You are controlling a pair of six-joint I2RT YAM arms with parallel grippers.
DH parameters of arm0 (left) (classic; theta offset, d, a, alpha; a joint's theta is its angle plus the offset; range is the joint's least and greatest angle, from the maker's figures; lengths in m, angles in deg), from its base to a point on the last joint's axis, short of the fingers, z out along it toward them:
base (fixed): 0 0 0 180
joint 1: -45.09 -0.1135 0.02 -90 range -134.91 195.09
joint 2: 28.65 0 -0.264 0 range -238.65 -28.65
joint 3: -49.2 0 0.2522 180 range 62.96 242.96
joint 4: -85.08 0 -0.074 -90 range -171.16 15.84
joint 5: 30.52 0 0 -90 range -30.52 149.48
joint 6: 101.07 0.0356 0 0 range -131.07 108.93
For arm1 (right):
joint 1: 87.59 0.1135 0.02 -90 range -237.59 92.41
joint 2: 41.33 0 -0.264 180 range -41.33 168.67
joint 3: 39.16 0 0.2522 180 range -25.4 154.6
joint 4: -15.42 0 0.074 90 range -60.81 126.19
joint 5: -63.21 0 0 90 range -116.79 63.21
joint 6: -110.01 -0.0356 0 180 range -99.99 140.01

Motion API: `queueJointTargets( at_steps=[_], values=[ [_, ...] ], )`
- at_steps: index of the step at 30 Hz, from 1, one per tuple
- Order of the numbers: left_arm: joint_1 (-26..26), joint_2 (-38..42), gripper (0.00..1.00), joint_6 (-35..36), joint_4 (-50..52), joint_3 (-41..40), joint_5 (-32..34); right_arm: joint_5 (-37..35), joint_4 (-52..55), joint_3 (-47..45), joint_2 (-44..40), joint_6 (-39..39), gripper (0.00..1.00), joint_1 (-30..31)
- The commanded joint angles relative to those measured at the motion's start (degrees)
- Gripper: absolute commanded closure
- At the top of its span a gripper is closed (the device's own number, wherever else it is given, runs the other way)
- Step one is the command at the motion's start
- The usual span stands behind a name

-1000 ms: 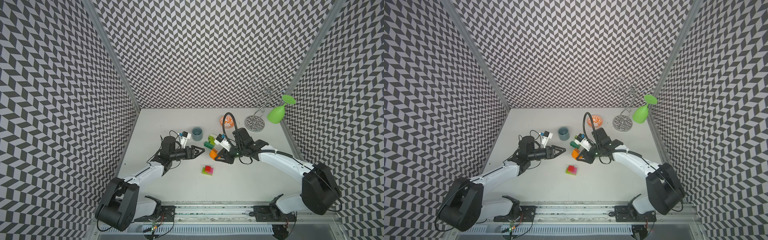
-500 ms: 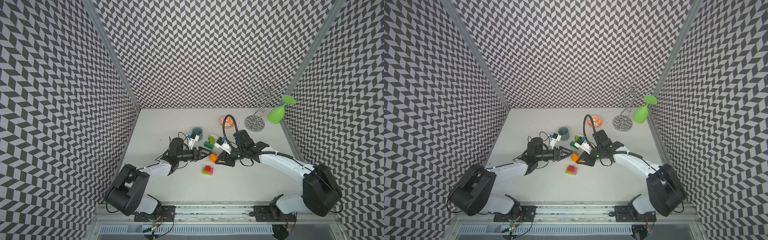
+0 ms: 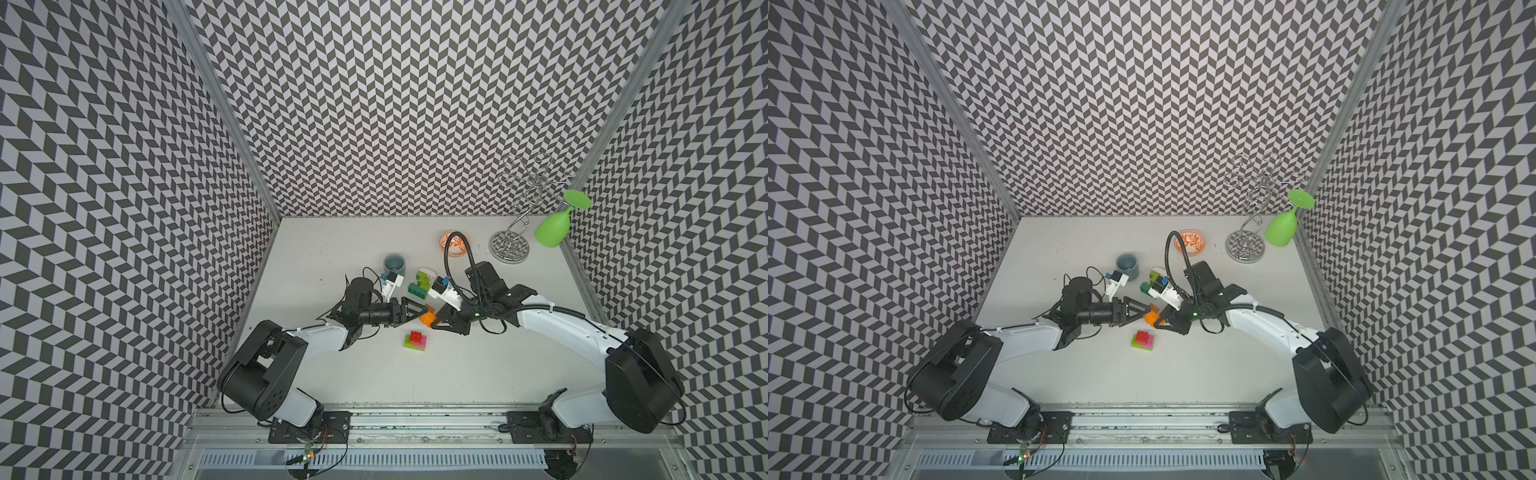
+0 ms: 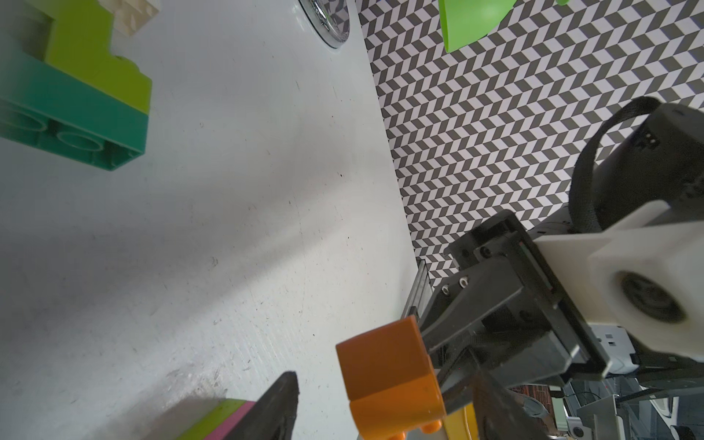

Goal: Assemble the letter s with lego
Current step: Pick up the lego brick from the center of the board.

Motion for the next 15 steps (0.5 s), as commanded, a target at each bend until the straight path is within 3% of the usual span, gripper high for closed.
queueJointTargets(
  at_steps=[1, 15],
  values=[
    [0.7, -0.5, 0.29, 0.4, -1.1, 1.6, -0.8, -1.6, -2.2, -0.3, -0.7, 2.2, 0.94, 1.2],
    [1.4, -2.3, 0.49, 1.4, -0.1, 1.7, -1.0, -6.4, -1.5, 0.8, -0.3, 3.6, 0.91, 2.3]
  ],
)
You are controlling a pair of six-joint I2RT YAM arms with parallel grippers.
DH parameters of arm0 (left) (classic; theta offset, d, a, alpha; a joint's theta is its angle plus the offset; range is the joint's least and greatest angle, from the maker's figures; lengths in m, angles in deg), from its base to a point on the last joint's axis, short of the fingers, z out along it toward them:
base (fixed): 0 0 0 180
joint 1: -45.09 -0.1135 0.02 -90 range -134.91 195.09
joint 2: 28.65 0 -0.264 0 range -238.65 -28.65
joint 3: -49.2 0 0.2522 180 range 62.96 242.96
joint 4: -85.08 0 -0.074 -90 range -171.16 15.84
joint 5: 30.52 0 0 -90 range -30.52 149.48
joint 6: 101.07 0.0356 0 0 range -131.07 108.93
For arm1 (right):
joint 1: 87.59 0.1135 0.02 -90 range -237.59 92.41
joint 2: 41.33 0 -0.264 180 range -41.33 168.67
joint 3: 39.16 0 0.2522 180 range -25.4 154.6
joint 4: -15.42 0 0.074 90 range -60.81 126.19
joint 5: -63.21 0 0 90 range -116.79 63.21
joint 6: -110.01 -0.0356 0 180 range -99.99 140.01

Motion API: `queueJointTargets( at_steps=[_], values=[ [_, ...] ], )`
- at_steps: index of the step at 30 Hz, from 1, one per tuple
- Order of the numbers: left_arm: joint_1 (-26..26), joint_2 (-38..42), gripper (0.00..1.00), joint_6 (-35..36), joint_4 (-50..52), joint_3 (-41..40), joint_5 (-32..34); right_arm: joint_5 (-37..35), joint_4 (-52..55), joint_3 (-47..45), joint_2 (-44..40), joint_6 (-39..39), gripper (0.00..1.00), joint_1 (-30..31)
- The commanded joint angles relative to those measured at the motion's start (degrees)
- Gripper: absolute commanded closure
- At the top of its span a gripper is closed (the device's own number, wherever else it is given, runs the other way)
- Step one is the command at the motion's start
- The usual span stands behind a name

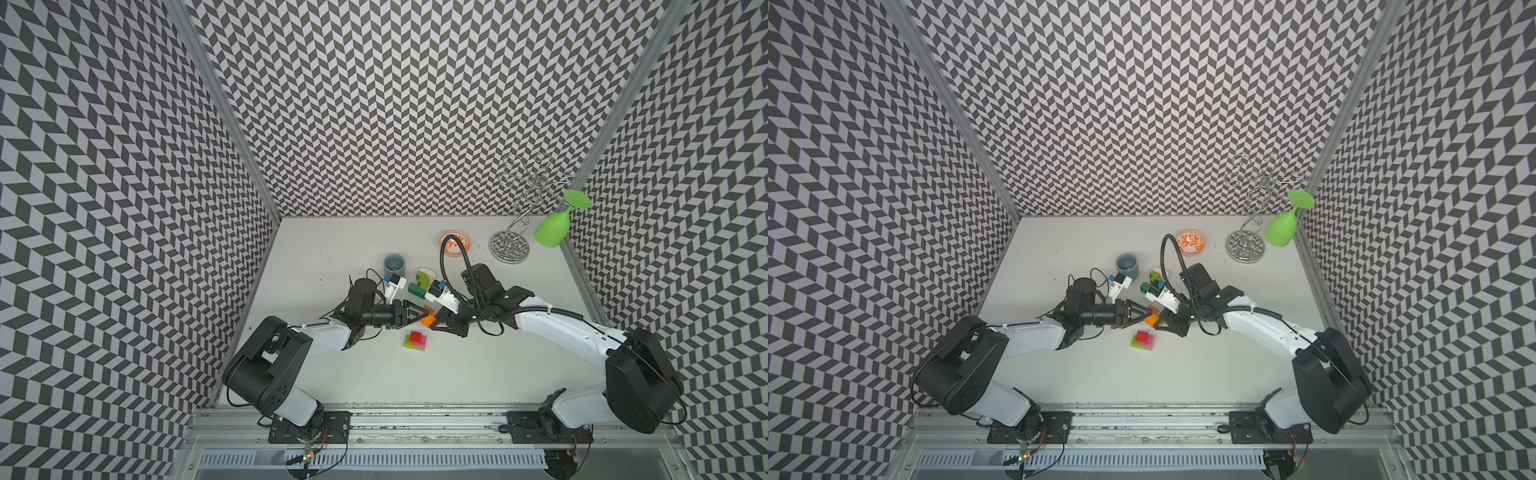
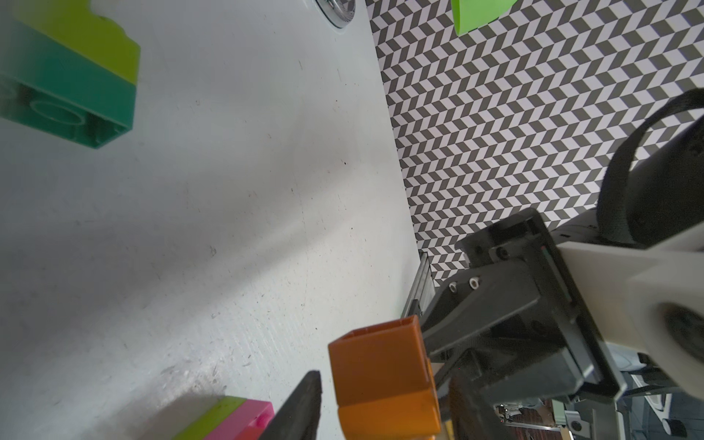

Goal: Assemble the letter s with lego
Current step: Pick up the lego brick from the center of the board.

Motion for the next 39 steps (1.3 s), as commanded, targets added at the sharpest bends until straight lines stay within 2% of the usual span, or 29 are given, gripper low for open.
queueJointTargets(
  at_steps=[1, 5, 8, 9, 11, 16, 18, 24, 30, 34, 39],
  values=[
    [0.4, -0.3, 0.49, 1.1, -0.2, 1.4, -0.7, -1.2, -1.6, 0.9, -0.2, 1.5, 0.90, 0.6],
    [0.4, -0.5, 0.55, 1.4, 0.6, 1.8, -0.4, -2.4, -1.4, 0.9, -0.3, 1.9, 0.87, 1.3],
    [0.5, -0.5, 0.60, 1.0, 0.6, 1.7, -0.2, -3.5, -1.2, 0.9, -0.4, 2.0, 0.82, 1.9],
    [0.5, -0.5, 0.62, 0.8, 0.5, 1.7, -0.2, -4.0, -1.2, 0.9, -0.6, 2.0, 0.78, 2.0],
    [0.5, -0.5, 0.65, 0.4, 0.6, 1.7, -0.1, -6.3, -1.5, 0.7, -1.4, 1.5, 0.61, 2.2],
    [0.2, 0.5, 0.73, -2.0, 1.5, 1.6, 1.0, -18.1, -5.1, -1.1, -8.0, -0.4, 0.40, 2.7],
    [0.0, 1.7, 0.75, -3.2, 4.1, 2.2, 2.8, -24.2, -8.8, -3.8, -12.5, -0.4, 0.37, 4.4],
    [-0.1, 4.1, 0.72, -7.8, 14.6, 6.9, 7.9, -46.6, -26.8, -17.0, -23.7, 4.1, 0.32, 16.5],
    [-0.4, 4.1, 0.73, -11.7, 21.3, 11.7, 8.6, -63.4, -40.2, -24.0, -23.0, 9.8, 0.30, 26.5],
    [-0.5, 3.2, 0.73, -14.3, 22.8, 12.6, 7.8, -70.7, -47.2, -25.2, -21.0, 12.7, 0.28, 28.0],
    [-0.5, 2.7, 0.73, -16.4, 22.1, 12.0, 7.1, -72.0, -51.5, -24.6, -16.9, 16.7, 0.27, 28.4]
  ],
)
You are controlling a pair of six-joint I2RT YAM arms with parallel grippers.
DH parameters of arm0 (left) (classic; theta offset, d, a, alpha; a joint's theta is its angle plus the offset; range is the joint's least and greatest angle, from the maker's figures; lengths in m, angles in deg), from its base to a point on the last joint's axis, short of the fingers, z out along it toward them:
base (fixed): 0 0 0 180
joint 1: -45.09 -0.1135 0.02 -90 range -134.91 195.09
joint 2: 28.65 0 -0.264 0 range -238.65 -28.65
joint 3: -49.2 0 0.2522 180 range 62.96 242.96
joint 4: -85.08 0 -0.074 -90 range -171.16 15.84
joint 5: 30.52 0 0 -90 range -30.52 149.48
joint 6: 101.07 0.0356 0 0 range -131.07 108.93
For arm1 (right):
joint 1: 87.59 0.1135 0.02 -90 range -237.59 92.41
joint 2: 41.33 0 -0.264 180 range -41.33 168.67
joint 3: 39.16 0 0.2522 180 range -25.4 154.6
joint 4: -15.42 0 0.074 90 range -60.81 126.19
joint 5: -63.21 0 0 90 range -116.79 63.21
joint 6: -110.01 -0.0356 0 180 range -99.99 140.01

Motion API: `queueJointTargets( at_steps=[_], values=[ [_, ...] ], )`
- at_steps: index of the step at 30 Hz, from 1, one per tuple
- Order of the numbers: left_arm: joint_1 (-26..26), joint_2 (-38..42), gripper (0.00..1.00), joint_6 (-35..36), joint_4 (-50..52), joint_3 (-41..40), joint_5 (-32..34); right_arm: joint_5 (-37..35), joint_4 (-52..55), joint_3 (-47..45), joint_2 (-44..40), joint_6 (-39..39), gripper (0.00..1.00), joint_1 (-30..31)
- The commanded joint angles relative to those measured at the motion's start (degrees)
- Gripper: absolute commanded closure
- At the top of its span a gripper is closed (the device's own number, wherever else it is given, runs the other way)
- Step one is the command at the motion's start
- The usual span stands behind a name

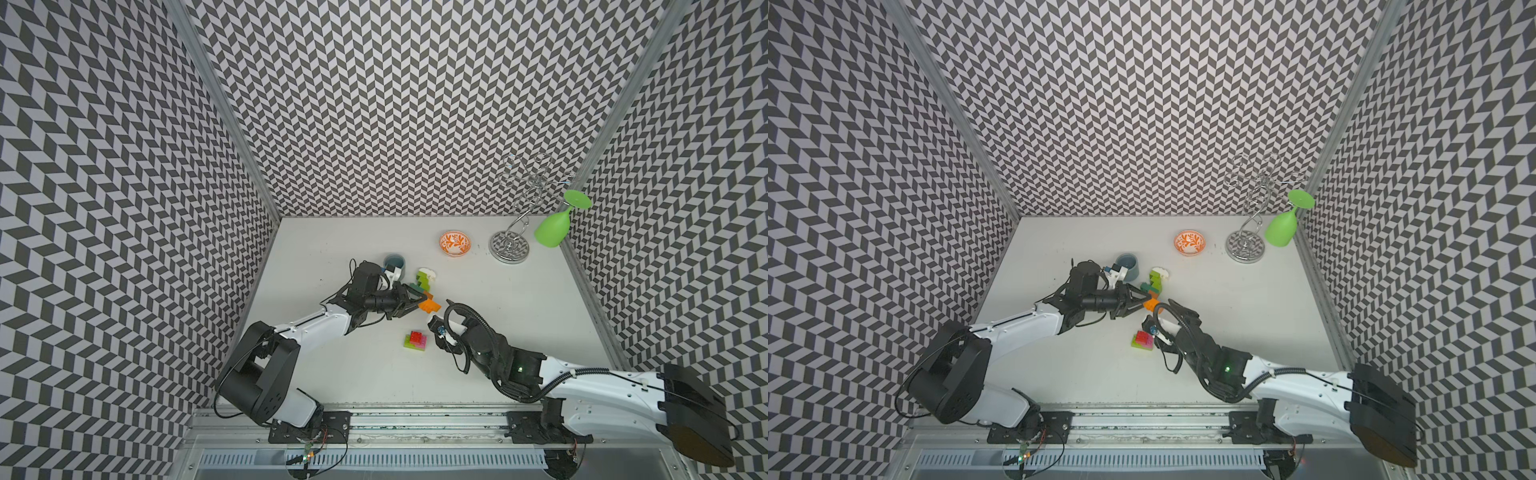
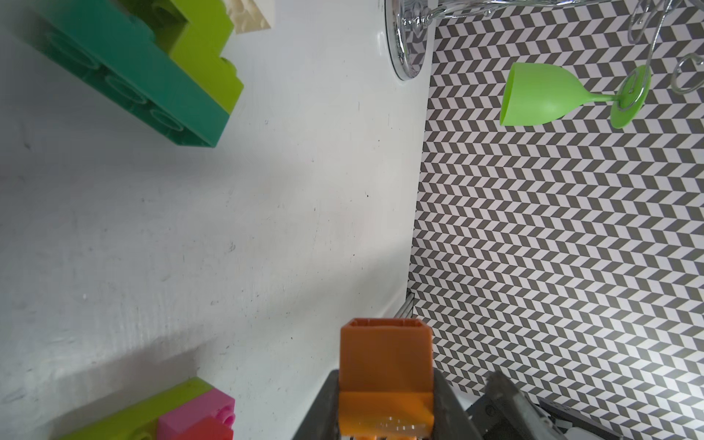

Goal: Assemble the letter s with lego
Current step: Pick up the lego brick from the center of the board.

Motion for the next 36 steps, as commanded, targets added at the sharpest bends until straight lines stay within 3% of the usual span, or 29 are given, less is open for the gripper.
queueJointTargets(
  at_steps=[1, 24, 30, 36],
  values=[
    [-0.2, -0.3, 0.73, -2.3, 0.3, 0.4, -0.7, -4.0, -9.4, 0.9, 2.6, 4.2, 0.27, 0.7],
    [-0.4, -0.3, 0.73, -3.1, 0.4, -0.1, -1.2, -6.1, -15.6, 5.4, 17.3, 14.2, 0.29, 1.5],
    [-0.4, -0.1, 0.73, -3.1, 0.3, -0.5, -1.5, -7.2, -16.8, 6.8, 20.9, 15.7, 0.39, 0.8],
    [-0.4, 0.1, 0.73, -3.0, 0.3, -0.8, -1.8, -7.0, -18.1, 7.4, 22.3, 16.0, 0.57, 0.0]
  ],
)
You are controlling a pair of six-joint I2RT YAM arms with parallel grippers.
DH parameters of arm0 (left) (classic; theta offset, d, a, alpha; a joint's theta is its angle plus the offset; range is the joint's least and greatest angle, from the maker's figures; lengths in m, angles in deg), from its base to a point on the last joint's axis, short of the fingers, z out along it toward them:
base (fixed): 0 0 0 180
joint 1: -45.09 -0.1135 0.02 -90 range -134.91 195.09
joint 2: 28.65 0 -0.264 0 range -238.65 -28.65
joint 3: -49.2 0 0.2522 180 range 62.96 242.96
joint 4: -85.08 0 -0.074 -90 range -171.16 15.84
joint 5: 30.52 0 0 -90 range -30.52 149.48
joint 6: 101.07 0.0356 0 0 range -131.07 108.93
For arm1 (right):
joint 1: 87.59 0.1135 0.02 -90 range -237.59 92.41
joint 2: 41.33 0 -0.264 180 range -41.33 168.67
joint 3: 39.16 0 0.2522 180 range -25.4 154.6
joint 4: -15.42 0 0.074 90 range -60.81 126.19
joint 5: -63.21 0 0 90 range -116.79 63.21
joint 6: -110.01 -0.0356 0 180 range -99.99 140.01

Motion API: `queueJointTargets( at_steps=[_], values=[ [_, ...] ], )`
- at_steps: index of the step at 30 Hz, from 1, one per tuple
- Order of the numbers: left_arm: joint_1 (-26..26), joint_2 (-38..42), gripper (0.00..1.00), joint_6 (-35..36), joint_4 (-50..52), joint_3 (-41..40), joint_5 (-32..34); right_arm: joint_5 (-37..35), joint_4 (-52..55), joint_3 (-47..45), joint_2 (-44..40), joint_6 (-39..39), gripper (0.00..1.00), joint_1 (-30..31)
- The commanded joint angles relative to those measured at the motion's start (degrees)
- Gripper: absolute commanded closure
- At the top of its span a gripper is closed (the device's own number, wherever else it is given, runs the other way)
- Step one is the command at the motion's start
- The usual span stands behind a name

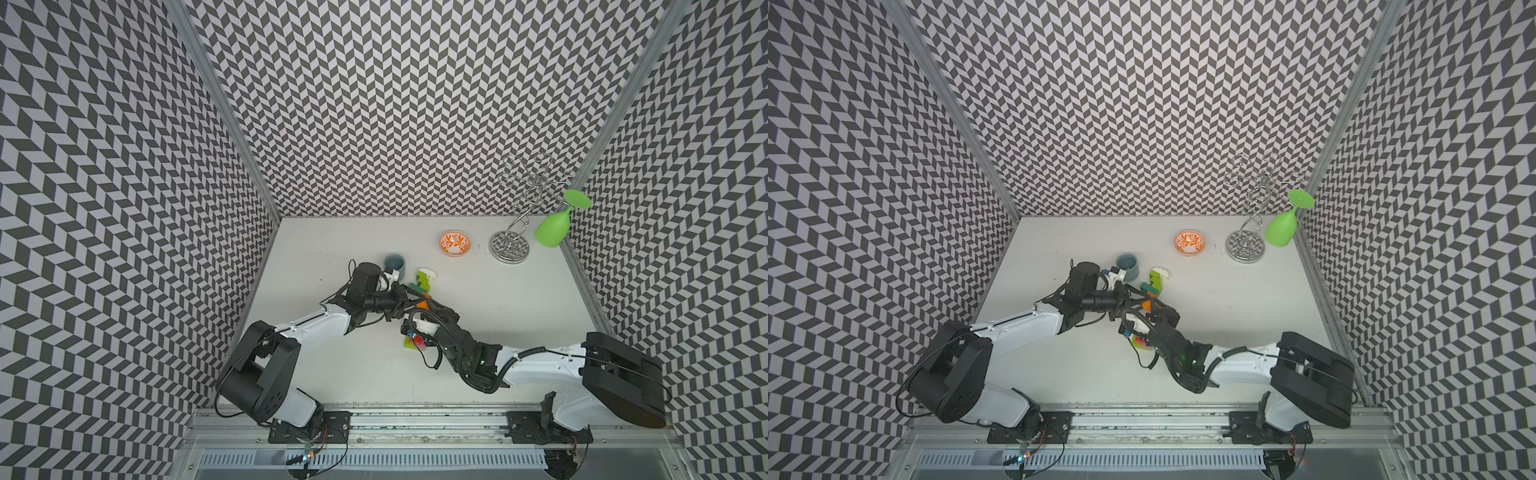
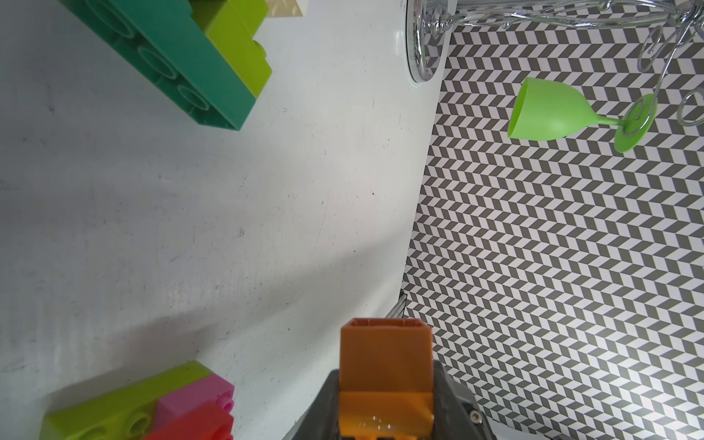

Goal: Assemble the letter s with lego
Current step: Pick up the lego brick from the center of the board.

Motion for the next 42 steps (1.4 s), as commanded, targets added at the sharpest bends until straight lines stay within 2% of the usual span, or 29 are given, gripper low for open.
queueJointTargets(
  at_steps=[1, 6, 8, 11, 17, 18, 19, 25, 30, 32, 35, 37, 40, 42],
  values=[
    [0.1, 0.3, 0.73, 0.5, -0.1, -0.6, -1.3, -0.4, -4.9, 1.7, 1.0, 0.7, 0.61, -0.4],
    [0.2, 0.3, 0.72, 0.5, -0.2, -0.6, -1.4, -0.2, -5.5, 1.6, 1.0, 1.1, 0.79, -0.9],
    [0.1, 0.3, 0.68, 0.8, 0.0, -0.6, -1.6, -0.1, -5.5, 1.6, 1.0, 1.3, 0.86, -1.1],
    [0.1, 0.7, 0.60, 2.4, 0.2, -0.1, -1.7, 0.5, -5.3, 1.4, 0.3, 1.4, 0.91, -1.4],
    [-0.4, 3.6, 0.32, 7.4, 1.0, 2.1, -0.1, 5.3, 1.2, 1.6, -3.2, -2.2, 1.00, -2.2],
    [-0.8, 4.2, 0.21, 7.9, 1.1, 2.2, 0.2, 6.5, 3.1, 1.8, -4.0, -3.3, 1.00, -2.3],
    [-1.2, 5.0, 0.01, 8.1, 1.1, 2.4, 0.7, 7.6, 5.2, 2.1, -4.8, -4.5, 1.00, -2.4],
    [-4.6, 11.7, 0.01, 8.9, 1.0, 1.8, 4.1, 17.0, 20.4, 5.5, -9.8, -11.1, 1.00, -4.5],
    [-10.1, 20.6, 0.00, 13.5, 3.6, -1.4, 7.5, 32.5, 36.1, 13.7, -12.7, -16.7, 1.00, -9.7],
    [-12.5, 22.3, 0.00, 14.5, 1.8, -5.4, 6.0, 39.0, 40.8, 17.6, -12.0, -18.2, 1.00, -11.8],
    [-15.3, 21.4, 0.00, 14.5, -4.3, -12.8, 0.2, 45.6, 47.0, 22.7, -9.6, -19.5, 1.00, -14.0],
    [-15.4, 19.4, 0.06, 15.3, -7.7, -17.4, -0.9, 50.5, 49.9, 25.4, -8.1, -20.6, 1.00, -15.7],
    [-15.4, 16.3, 0.26, 13.0, -18.7, -25.2, -2.5, 54.2, 54.4, 29.1, -5.6, -21.4, 1.00, -17.2],
    [-14.7, 14.6, 0.32, 12.6, -25.6, -29.2, -2.7, 56.3, 57.4, 31.7, -3.9, -21.8, 1.00, -17.8]
  ],
)
